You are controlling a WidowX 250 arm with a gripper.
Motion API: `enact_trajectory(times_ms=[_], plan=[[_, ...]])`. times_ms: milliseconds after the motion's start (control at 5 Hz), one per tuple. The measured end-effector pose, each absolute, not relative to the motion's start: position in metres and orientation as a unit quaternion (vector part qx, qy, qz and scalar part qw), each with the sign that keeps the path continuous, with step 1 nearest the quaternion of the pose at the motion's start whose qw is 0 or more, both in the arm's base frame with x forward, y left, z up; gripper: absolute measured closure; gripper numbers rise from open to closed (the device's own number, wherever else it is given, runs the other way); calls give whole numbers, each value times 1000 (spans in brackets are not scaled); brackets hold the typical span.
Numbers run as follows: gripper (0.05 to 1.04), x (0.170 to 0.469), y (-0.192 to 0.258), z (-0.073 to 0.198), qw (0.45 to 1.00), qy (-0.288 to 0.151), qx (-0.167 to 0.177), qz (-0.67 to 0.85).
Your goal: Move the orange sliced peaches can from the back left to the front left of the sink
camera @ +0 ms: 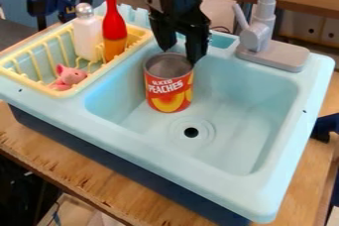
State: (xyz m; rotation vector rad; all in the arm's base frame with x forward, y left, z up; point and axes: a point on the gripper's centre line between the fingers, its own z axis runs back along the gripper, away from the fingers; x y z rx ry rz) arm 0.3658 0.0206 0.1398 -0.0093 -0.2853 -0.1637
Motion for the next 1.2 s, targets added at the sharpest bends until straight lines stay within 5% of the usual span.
enact_trajectory(times_ms=[1200], plan=[[84,279,21,129,999,-3,29,-18]])
